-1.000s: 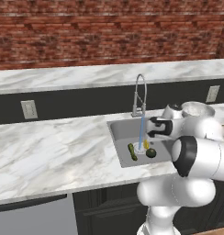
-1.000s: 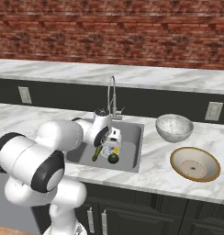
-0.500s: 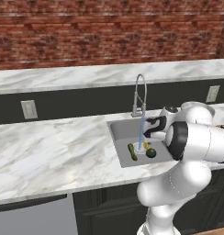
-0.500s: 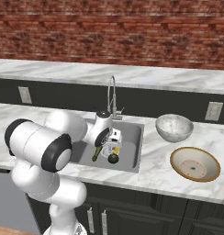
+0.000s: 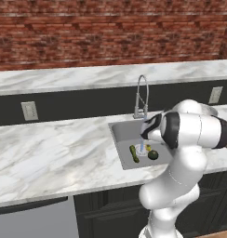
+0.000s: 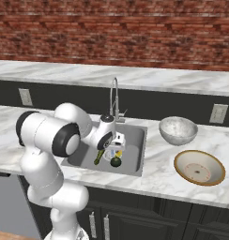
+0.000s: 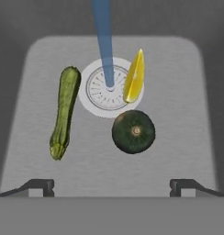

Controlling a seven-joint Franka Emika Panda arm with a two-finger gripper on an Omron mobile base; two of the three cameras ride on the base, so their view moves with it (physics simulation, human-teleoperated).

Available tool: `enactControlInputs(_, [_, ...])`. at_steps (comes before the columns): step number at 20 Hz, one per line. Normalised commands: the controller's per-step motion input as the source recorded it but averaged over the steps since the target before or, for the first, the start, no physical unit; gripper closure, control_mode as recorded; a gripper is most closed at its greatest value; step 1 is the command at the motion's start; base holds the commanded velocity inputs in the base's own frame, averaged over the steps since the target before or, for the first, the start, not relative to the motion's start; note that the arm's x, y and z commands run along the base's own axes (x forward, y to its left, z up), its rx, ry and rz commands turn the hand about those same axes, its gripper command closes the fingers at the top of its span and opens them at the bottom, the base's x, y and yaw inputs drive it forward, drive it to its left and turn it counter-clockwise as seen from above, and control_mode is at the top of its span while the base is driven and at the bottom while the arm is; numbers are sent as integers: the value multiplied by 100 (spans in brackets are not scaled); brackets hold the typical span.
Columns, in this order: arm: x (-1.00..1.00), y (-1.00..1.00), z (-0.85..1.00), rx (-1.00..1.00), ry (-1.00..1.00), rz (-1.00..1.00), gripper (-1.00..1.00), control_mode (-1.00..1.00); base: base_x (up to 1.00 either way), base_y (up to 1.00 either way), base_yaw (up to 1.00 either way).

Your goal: Pick the squashs from the sink and place them in one bowl. Place the lemon wedge in the other bowl. Then turn off the sink faucet.

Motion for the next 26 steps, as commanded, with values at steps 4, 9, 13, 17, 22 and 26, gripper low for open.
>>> enactControlInputs(4, [31,-4,-18,0,0,0,-100,-100,0,0,0])
enactControlInputs(9, [36,-11,-19,0,0,-1,-100,-100,0,0,0])
enactControlInputs(13, [36,-13,-21,0,0,-1,-100,-100,0,0,0])
enactControlInputs(17, [34,-8,-23,0,0,-1,-100,-100,0,0,0])
enactControlInputs(22, [27,0,-31,0,0,-1,-100,-100,0,0,0])
enactControlInputs(26, [24,0,-32,0,0,-1,-100,-100,0,0,0])
